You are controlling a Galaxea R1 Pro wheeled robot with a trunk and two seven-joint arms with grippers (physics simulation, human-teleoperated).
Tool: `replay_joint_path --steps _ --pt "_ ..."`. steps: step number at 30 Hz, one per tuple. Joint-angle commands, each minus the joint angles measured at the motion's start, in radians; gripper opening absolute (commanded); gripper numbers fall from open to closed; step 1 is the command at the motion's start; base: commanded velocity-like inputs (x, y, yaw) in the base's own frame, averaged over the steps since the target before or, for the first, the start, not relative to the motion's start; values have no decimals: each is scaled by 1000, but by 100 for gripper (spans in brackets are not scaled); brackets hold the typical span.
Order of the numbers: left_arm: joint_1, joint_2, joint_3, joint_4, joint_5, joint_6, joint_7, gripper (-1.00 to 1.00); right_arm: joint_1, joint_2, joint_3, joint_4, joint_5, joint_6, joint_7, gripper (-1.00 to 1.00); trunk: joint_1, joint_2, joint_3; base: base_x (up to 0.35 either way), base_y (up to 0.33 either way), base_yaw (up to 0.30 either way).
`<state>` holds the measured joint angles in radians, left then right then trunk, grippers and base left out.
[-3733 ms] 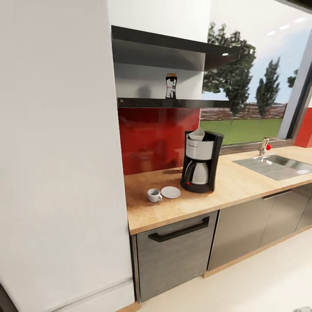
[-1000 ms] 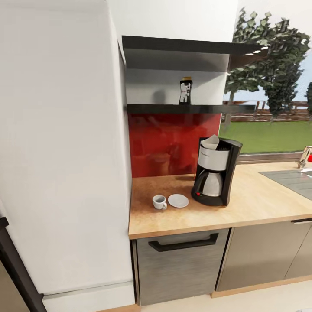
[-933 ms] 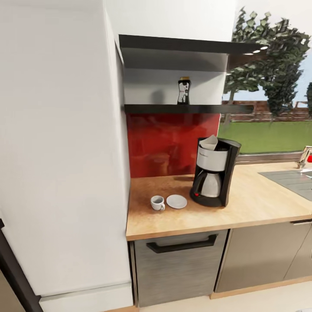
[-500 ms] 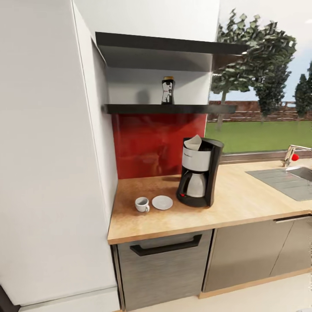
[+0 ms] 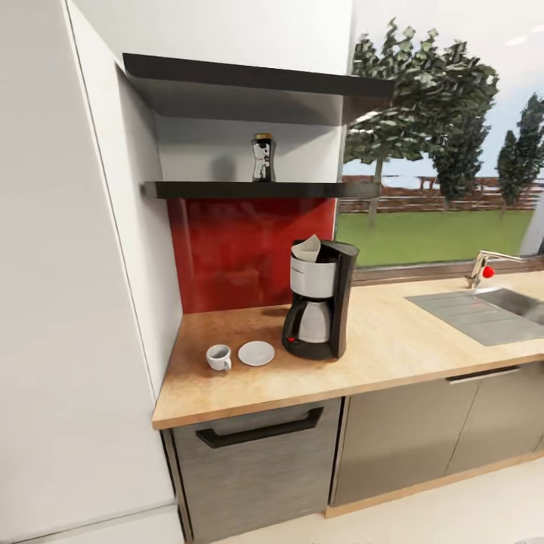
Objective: Set up a coffee station on the kitchen countertop: keep the coffee maker on the countertop, move the bottle of coffee from the kitchen shelf to the counter next to the coffee maker, place a paper coffee filter on top of the coffee maker, put the saucer next to the coffee maker with the coffee cup on the saucer, and place the electric kettle next to the coffee maker.
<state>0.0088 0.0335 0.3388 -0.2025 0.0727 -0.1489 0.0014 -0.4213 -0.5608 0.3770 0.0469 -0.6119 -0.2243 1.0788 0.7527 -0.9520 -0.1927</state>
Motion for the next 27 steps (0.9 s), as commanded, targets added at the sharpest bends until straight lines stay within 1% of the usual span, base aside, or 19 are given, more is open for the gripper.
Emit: replay_joint_path --steps 1,7,14,18,24,27 --pt "0 0 -3 -1 8 -1 0 100 -2 0 8 4 -7 -6 5 100 0 -1 -1 0 -27 -251" --pt "0 0 -2 -1 8 -1 0 100 -2 0 8 4 -6 -6 4 100 0 -1 -1 52 -137 -227" --pt "0 0 -1 -1 9 -1 0 100 -2 -1 8 4 -6 -6 2 100 0 -1 -1 102 -257 -34" --pt "0 0 -2 -1 9 -1 0 100 -2 -1 8 4 -6 -6 -2 100 0 -1 -1 26 -166 125" --pt "0 0 -2 -1 9 -1 0 100 -2 -1 8 4 -6 -7 -8 100 0 -1 -1 7 -57 231" --pt "0 0 -2 -1 9 -1 0 100 -2 -1 7 4 -6 -7 -8 100 0 -1 -1 2 -185 170"
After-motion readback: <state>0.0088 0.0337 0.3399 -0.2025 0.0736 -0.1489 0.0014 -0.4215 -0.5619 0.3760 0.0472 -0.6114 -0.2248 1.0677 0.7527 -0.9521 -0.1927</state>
